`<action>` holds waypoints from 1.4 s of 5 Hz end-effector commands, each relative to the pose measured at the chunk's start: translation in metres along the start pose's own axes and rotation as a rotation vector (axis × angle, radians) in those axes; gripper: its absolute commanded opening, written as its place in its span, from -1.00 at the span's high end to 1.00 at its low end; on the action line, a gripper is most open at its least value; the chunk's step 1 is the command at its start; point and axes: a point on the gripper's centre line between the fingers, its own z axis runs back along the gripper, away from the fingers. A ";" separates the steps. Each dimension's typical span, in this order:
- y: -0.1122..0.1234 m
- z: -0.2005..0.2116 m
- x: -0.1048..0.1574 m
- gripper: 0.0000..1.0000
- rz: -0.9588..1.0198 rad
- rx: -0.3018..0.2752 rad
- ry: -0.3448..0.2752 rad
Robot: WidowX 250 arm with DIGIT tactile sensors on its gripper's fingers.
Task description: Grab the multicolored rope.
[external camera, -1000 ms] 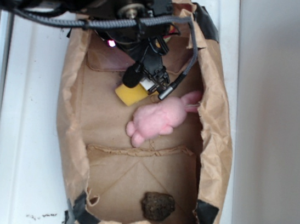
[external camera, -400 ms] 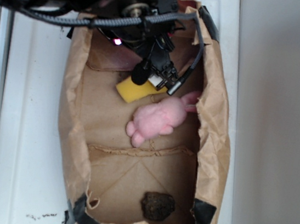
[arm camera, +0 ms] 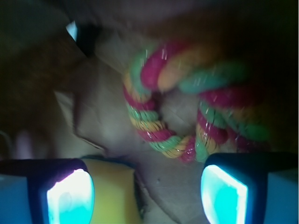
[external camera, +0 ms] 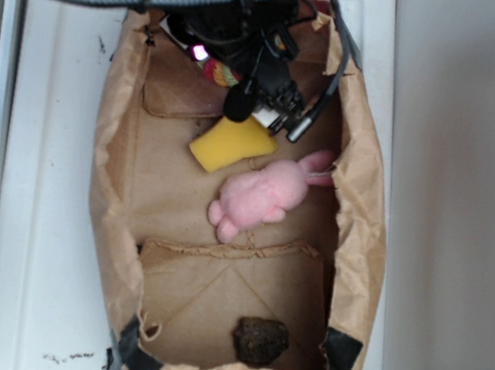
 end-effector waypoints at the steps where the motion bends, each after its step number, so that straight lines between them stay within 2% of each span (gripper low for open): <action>1: -0.006 0.010 0.021 -1.00 0.046 -0.083 -0.168; 2: -0.019 -0.001 0.014 -1.00 0.018 -0.078 -0.214; 3: -0.019 -0.008 0.019 -1.00 0.012 -0.045 -0.265; 5: -0.008 -0.037 0.018 -1.00 0.005 0.077 -0.265; 6: -0.007 -0.051 0.017 -1.00 0.006 0.127 -0.292; 7: -0.009 -0.061 0.014 -1.00 0.001 0.149 -0.290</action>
